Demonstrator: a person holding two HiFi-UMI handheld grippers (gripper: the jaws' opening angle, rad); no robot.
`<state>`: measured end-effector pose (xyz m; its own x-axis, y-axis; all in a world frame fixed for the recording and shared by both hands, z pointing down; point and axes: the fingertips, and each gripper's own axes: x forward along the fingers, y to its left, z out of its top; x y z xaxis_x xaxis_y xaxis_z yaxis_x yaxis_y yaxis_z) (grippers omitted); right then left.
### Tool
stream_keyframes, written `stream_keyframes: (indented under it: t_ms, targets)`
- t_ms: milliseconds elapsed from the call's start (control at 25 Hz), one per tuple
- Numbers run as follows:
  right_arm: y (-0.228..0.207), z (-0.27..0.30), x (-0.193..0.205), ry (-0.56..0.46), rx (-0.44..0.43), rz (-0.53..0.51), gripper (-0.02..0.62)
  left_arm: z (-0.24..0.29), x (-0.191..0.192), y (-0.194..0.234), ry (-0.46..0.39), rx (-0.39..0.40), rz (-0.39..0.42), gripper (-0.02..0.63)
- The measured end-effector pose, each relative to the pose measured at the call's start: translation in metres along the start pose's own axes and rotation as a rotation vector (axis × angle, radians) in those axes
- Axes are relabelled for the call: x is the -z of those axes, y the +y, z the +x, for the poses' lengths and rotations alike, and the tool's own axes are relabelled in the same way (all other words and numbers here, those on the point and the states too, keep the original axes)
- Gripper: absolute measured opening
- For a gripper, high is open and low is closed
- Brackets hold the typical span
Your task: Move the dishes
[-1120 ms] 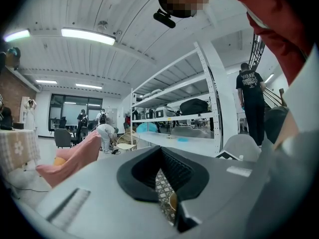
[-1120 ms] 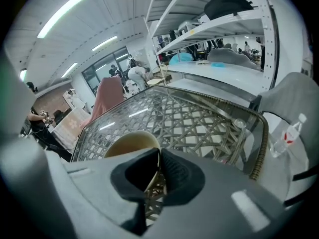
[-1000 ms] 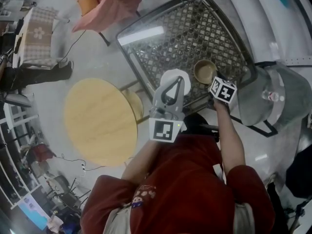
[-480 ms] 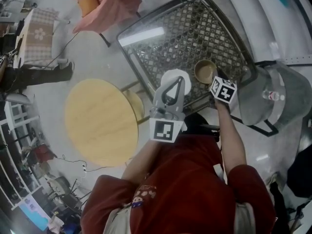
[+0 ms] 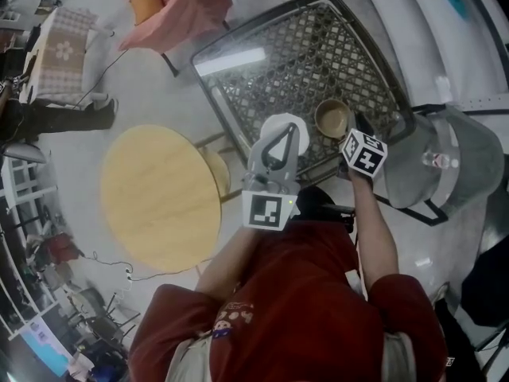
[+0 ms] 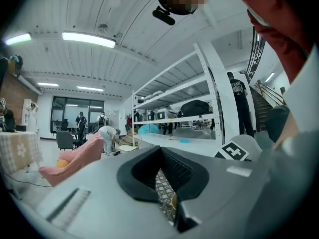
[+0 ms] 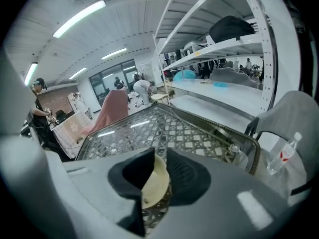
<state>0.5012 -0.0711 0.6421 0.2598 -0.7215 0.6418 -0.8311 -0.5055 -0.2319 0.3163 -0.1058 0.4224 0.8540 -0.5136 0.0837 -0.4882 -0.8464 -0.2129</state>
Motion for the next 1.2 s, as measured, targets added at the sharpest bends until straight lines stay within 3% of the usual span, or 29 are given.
stream_keyframes:
  t_ms: [320, 440, 520, 760, 1200]
  targets:
    - [0.023, -0.022, -0.026, -0.127, -0.023, -0.071, 0.067, -0.013, -0.006, 0.010, -0.029, -0.040, 0.010, 0.008]
    - [0.036, -0.036, -0.042, -0.226, -0.064, -0.111, 0.067, -0.019, -0.003, 0.019, -0.050, -0.113, -0.150, 0.008]
    - [0.047, -0.043, -0.050, -0.279, -0.098, -0.150, 0.067, -0.022, -0.001, 0.021, -0.058, -0.133, -0.178, 0.008]
    - [0.093, -0.067, -0.065, -0.382, -0.186, -0.283, 0.067, -0.039, -0.001, 0.035, -0.061, -0.176, -0.176, 0.008]
    - [0.177, -0.098, -0.090, -0.492, -0.344, -0.365, 0.067, -0.090, -0.009, 0.084, -0.074, -0.339, -0.150, 0.008]
